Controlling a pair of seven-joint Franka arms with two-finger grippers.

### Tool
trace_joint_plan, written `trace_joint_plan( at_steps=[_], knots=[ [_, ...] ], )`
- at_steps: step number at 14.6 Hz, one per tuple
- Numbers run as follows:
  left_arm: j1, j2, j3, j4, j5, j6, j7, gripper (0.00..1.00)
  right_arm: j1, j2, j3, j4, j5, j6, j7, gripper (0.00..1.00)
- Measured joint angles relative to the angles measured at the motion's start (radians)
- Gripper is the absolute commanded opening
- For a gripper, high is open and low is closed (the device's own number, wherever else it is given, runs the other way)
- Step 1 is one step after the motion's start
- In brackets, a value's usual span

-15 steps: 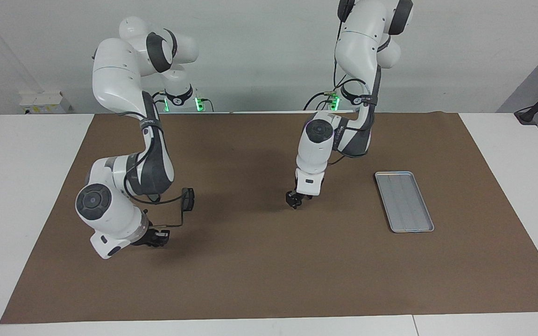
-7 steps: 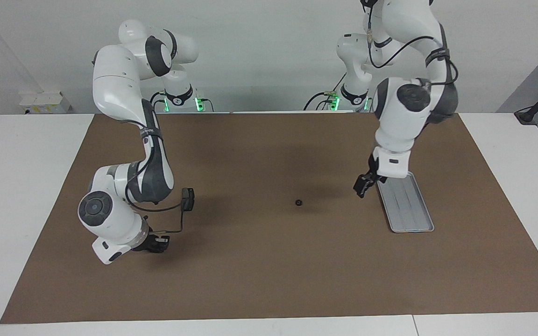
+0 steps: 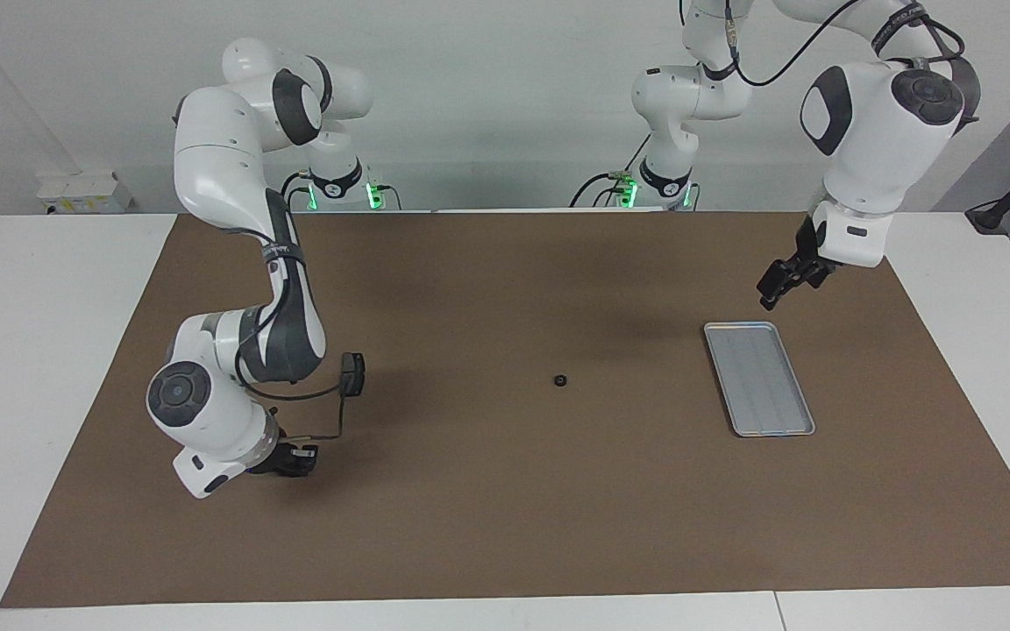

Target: Place bearing gear from tray to pile

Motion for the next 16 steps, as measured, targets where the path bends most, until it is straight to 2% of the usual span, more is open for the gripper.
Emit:
trace_joint_plan(
  at_steps=[3,6,10,16],
  knots=[
    [0.047,-0.020,-0.013,-0.001,-0.008,-0.030,0.073,1.00,0.011,-0.019,0.002,0.010,0.000,-0.009,0.000,1.00],
    [0.091,-0.021,-0.021,-0.003,-0.031,-0.030,0.147,1.00,0.049,-0.078,0.004,0.019,0.000,-0.072,0.050,1.00],
    [0.095,-0.021,-0.027,-0.005,-0.033,-0.030,0.156,1.00,0.175,-0.142,0.010,0.021,0.006,-0.132,0.331,1.00],
    [0.095,-0.021,-0.031,-0.006,-0.033,-0.030,0.157,1.00,0.390,-0.144,0.013,0.020,0.007,-0.120,0.786,1.00]
  ],
)
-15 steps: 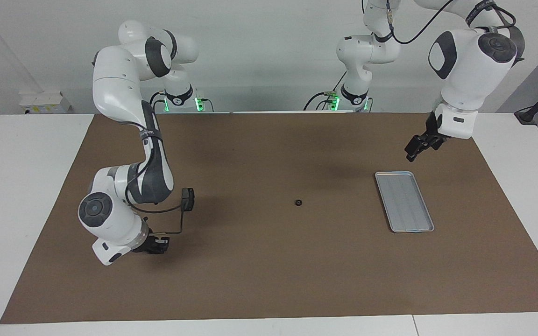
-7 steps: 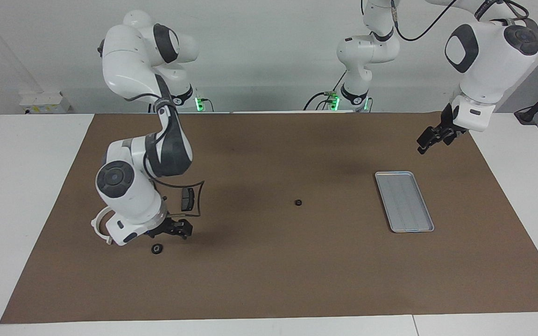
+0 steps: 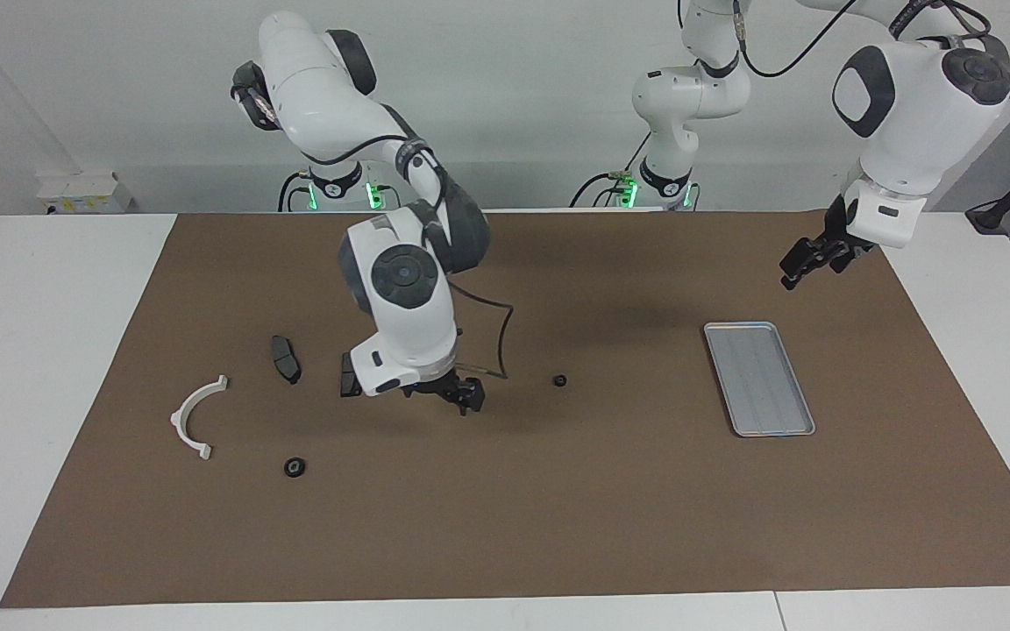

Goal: Place bearing gear from tray to pile
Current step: 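Move the right gripper back to the bearing at mid-table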

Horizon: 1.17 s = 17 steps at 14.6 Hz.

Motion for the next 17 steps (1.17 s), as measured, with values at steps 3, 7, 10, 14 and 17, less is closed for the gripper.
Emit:
trace_joint_plan(
  at_steps=[3,7,10,14,17],
  knots=[
    [0.000,0.000,-0.005,-0.001,0.000,0.000,0.000,1.00,0.092,0.015,0.000,-0.001,0.000,0.045,0.169,1.00],
    [0.000,-0.001,-0.006,0.001,0.000,-0.009,0.000,1.00,0.188,0.074,-0.002,-0.002,0.000,0.133,0.319,1.00],
    [0.000,-0.005,-0.010,0.007,0.000,-0.038,0.000,1.00,0.235,0.114,-0.004,-0.002,-0.001,0.171,0.374,1.00],
    [0.000,-0.012,-0.012,0.046,0.000,-0.083,0.000,1.00,0.249,0.124,-0.005,-0.002,-0.009,0.179,0.385,1.00],
    [0.000,-0.014,-0.014,0.063,0.000,-0.099,0.001,1.00,0.250,0.140,-0.005,-0.002,-0.035,0.179,0.385,1.00]
  ],
)
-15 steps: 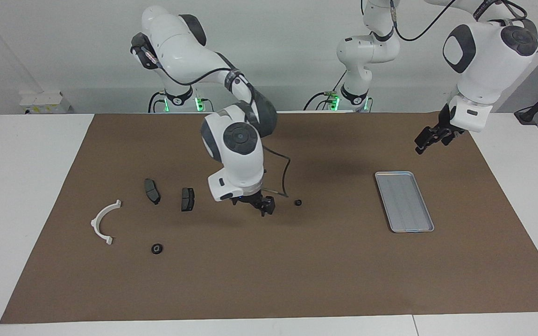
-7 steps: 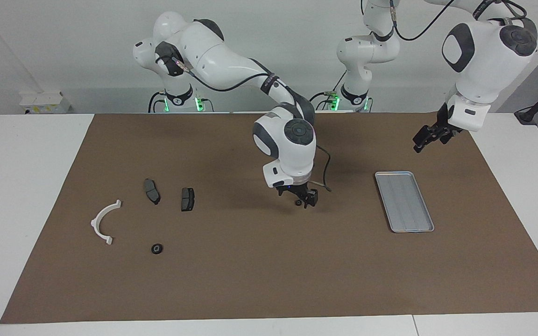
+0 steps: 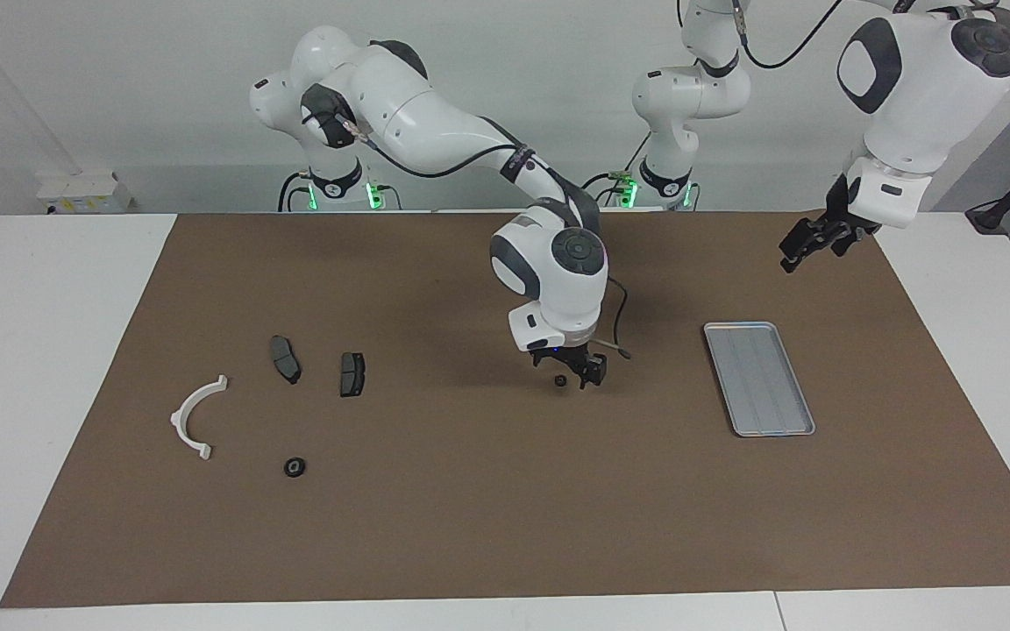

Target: Place bearing gear from tray to pile

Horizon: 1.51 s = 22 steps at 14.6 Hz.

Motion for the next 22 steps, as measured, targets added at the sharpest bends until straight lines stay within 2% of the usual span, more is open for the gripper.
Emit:
trace_joint_plan(
  at_steps=[4,6,10,16,21,22],
  knots=[
    [0.000,0.000,-0.006,0.000,0.000,-0.001,0.000,1.00,0.007,0.028,0.000,0.000,-0.026,0.001,0.000,1.00],
    [0.000,-0.002,-0.006,0.001,0.000,-0.001,0.000,1.00,0.009,0.029,0.000,0.001,-0.026,0.001,0.000,0.94],
    [0.000,-0.011,-0.006,0.001,0.000,-0.001,0.000,1.00,0.009,0.029,0.002,0.002,-0.026,0.001,0.000,0.87],
    [0.000,-0.011,-0.005,0.001,0.000,-0.001,0.000,1.00,0.010,0.033,0.010,0.001,-0.026,0.001,0.000,0.71],
    [0.000,-0.012,-0.007,0.001,0.000,-0.001,0.000,1.00,0.011,0.033,0.016,0.005,-0.026,0.008,0.000,0.49],
    [0.000,-0.012,-0.007,0.001,0.000,-0.001,0.000,1.00,0.011,0.033,0.017,0.006,-0.026,0.010,0.000,0.48]
  ],
)
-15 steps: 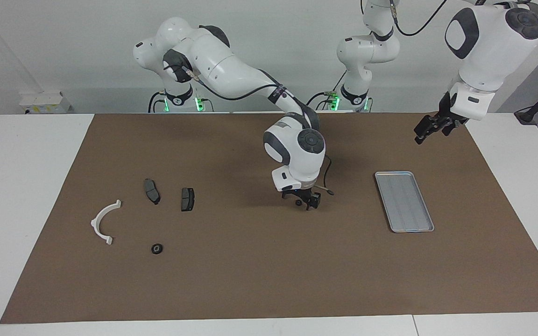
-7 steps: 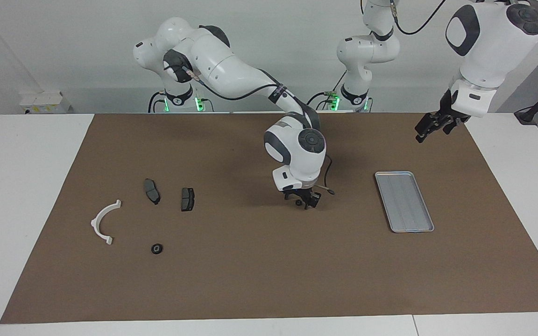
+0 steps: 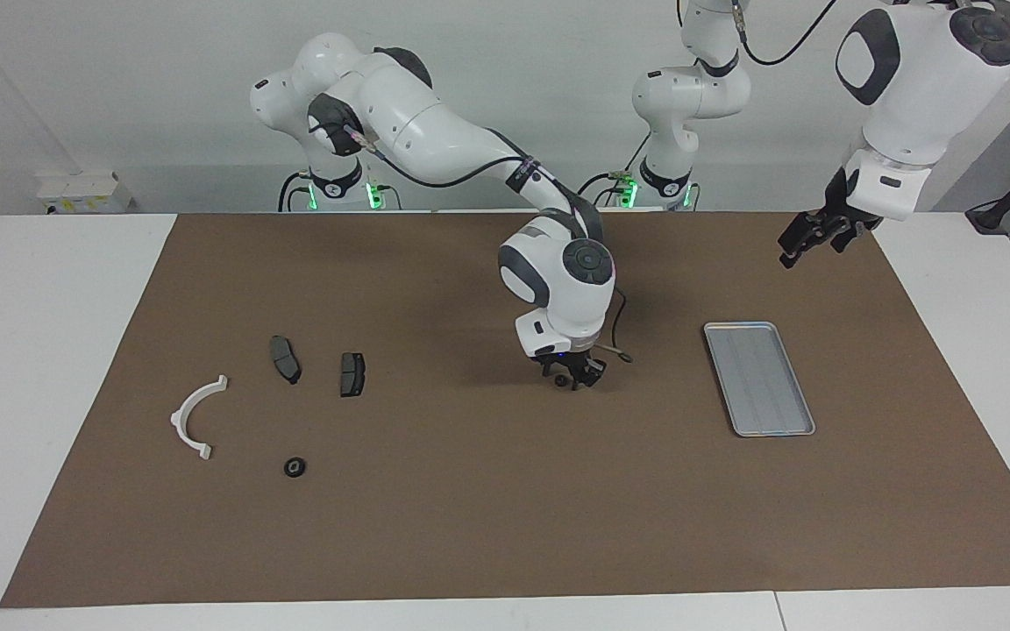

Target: Place bearing gear from tray to pile

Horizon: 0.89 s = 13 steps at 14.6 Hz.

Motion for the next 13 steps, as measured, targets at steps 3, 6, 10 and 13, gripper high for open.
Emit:
trace_joint_plan(
  at_steps=[3,6,10,13],
  knots=[
    [0.000,0.000,0.000,0.000,0.000,0.000,0.000,1.00,0.000,0.000,0.002,0.002,0.000,0.005,0.000,0.35],
    [0.000,0.000,0.000,0.000,0.000,0.000,0.000,1.00,0.000,0.000,0.002,0.003,0.000,0.005,0.000,0.14],
    [0.000,0.000,0.000,0.000,0.000,0.000,0.000,1.00,0.000,0.000,0.002,0.004,0.000,0.005,0.000,0.00],
    [0.000,0.000,0.000,0.000,0.000,0.000,0.000,1.00,-0.004,0.000,0.007,0.004,0.000,0.004,-0.004,0.00]
  ],
)
